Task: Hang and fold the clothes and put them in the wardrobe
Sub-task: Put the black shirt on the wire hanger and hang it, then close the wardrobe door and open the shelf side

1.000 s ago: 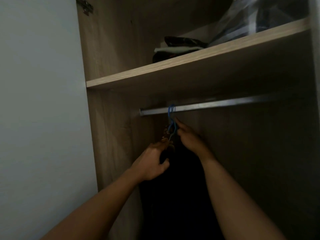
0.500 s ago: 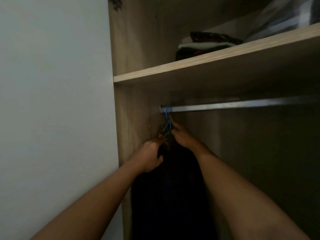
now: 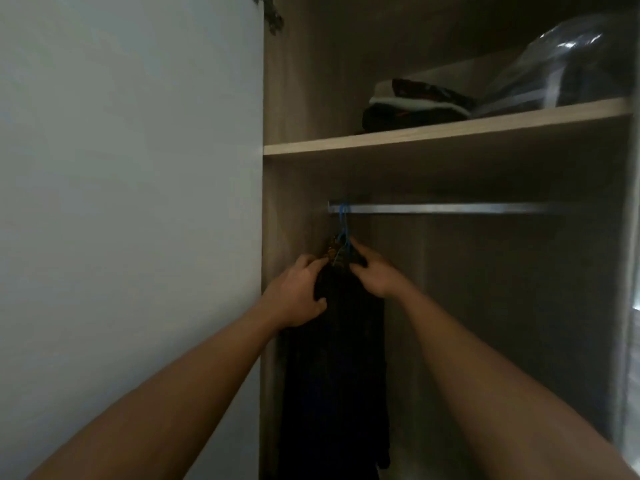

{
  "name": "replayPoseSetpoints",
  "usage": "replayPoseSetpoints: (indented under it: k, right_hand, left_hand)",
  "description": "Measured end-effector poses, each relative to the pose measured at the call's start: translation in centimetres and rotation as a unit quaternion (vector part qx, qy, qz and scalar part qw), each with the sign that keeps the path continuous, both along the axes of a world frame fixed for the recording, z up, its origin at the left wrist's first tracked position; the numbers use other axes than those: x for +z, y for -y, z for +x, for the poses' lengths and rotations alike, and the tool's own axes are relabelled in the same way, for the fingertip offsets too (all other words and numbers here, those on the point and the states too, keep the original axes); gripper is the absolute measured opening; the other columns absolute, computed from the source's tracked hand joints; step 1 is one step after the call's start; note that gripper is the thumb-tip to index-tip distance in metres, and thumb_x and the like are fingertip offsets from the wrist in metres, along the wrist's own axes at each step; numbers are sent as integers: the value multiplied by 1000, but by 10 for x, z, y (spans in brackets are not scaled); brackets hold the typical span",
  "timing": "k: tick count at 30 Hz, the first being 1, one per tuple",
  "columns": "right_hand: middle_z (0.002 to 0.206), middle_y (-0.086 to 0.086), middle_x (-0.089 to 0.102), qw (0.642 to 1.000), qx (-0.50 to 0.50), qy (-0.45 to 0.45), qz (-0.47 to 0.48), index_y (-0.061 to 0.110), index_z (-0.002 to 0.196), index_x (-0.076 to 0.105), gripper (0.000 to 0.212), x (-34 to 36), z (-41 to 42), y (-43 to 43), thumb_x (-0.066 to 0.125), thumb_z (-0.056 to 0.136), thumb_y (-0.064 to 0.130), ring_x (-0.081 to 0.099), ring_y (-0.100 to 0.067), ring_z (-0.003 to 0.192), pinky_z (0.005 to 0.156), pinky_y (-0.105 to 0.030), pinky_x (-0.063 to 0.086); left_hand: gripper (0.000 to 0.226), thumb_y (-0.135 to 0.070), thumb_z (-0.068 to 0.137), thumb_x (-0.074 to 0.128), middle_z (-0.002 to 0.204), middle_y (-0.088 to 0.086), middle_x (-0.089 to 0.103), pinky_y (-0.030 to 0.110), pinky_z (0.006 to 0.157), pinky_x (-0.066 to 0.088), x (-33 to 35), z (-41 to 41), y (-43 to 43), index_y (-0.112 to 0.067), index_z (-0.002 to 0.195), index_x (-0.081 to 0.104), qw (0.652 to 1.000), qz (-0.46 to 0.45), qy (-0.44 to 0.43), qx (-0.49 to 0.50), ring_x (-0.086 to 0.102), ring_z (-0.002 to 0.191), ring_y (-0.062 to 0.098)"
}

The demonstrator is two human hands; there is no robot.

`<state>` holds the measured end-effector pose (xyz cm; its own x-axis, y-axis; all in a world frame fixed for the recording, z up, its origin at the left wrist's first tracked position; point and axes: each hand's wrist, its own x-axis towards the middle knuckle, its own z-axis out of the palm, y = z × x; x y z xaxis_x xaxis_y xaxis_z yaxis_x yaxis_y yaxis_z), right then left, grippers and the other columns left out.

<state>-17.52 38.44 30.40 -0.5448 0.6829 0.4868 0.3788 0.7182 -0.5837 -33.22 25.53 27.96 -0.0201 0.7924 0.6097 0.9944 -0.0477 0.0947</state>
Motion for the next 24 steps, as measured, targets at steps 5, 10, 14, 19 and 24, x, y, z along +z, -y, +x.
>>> replayPoseSetpoints:
  k: [5,10,14,19,24]
  right_hand:
    - [154,-5,40,1000,20,23,3,32,156,22,69,-5,28,53,58,97,23,39,-23,142,117,-33,33]
    - [154,-8,40,998,52,33,13,31,156,25,64,-15,49,141,56,99,29,38,-26,142,117,-35,32]
    - [158,-4,32,993,117,29,-4,33,156,23,63,-34,52,222,53,101,28,34,-24,144,114,-33,30]
    - [160,1,28,975,219,30,-18,30,157,22,63,-68,22,324,52,102,29,30,-18,145,109,-25,26]
    - [162,-1,26,961,269,41,38,24,157,23,60,-61,-21,393,50,103,28,27,-15,147,112,-18,17]
  left_hand:
    - [87,-37,79,74,147,4,40,41,101,49,12,23,68,-26,153,30,998,6,-10,55,50,128,27]
    - [82,-41,80,72,148,6,39,45,98,50,8,49,160,-25,151,34,993,-5,-30,113,48,128,31]
    - [81,-48,84,68,151,3,38,44,100,48,-7,60,243,-26,152,32,983,0,-59,173,46,130,27]
    - [75,-53,84,64,144,1,45,43,97,40,-24,62,352,-28,149,38,955,47,-124,266,43,127,25]
    - [84,-45,76,76,131,7,45,42,93,38,-32,47,438,-25,149,38,919,168,-11,356,42,117,28]
